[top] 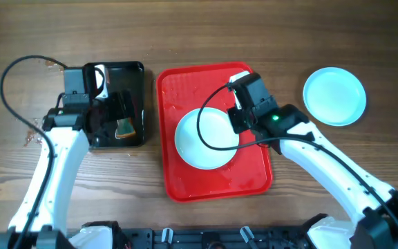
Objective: Clean dirty plates on tray and stack at the side
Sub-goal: 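Return the sponge to the black tray with the left gripper, then tilt and lift the last plate with the right gripper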
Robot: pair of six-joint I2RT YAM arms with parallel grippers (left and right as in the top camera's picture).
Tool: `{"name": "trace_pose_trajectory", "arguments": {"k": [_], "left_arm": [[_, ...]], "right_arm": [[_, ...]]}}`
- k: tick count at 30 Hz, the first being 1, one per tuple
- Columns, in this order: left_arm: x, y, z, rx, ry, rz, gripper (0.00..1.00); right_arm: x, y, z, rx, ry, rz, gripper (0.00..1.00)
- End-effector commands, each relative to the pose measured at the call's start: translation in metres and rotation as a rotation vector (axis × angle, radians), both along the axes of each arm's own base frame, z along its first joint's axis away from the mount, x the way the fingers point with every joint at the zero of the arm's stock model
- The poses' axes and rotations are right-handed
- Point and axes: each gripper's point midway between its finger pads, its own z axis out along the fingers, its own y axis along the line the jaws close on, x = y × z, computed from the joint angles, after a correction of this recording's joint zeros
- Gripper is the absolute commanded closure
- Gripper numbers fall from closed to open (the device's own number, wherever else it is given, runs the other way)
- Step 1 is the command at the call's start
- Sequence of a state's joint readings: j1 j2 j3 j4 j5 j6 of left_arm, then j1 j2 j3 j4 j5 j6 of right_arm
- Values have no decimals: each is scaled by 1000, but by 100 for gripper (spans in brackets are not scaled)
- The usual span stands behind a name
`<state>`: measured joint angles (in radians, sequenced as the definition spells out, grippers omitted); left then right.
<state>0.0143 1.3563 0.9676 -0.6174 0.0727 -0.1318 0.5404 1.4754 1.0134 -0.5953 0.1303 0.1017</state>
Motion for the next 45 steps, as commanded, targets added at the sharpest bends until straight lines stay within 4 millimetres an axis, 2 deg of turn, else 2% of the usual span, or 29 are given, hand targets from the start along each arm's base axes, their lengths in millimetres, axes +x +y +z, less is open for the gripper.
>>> {"name": "trace_pose_trajectory", "arguments": {"k": [1,3,5,6,9,10,11,13,14,15,17,18,20,22,23,24,27,34,41,45], "left_arm": [[3,4,11,23,-32,-6,0],[3,4,11,23,-31,-5,0],[3,4,11,23,-31,-6,0],[3,4,11,23,-31,-5,0],[3,4,11,23,-31,-5,0],[3,4,11,23,-31,-5,0],[3,4,11,23,-31,-5,0],[3,4,11,23,-31,-6,0],[3,4,11,23,-31,-5,0],[3,4,11,23,-31,-6,0],[3,4,11,23,-31,-6,0],[3,4,11,23,-31,-5,0],[3,4,11,23,-31,-5,0],[3,4,11,23,-31,-5,0],[3,4,11,23,-31,-5,0],[3,4,11,23,-31,-5,0],[3,4,11,23,-31,-6,0],[3,4,11,23,-31,-5,0],[3,4,11,23,-31,-6,0],[3,4,11,23,-31,-5,0]], "right_arm": [[-22,11,-27,38,134,71,78],[-29,18,-56,82,221,95,67],[-28,20,-73,92,267,92,65],[-26,18,-84,84,284,81,60],[-25,4,-113,65,359,3,61],[-26,1,-118,68,378,-26,74],[-26,-2,-117,67,383,-32,96],[-23,-1,-106,69,369,-25,96],[-14,-1,-92,53,326,1,95],[-4,-2,-75,37,267,16,96],[20,-9,-30,12,106,-10,96],[26,-12,-13,11,49,-23,96],[30,-21,7,-19,-27,-49,96],[37,-43,35,-178,-169,-116,96],[36,-44,45,-233,-215,-109,95],[33,-37,58,-293,-273,-67,96],[20,-19,77,-415,-376,-24,96],[1,-3,113,-636,-565,-21,96],[-23,18,143,-728,-723,-27,96],[-23,23,149,-733,-747,-27,96]]}}
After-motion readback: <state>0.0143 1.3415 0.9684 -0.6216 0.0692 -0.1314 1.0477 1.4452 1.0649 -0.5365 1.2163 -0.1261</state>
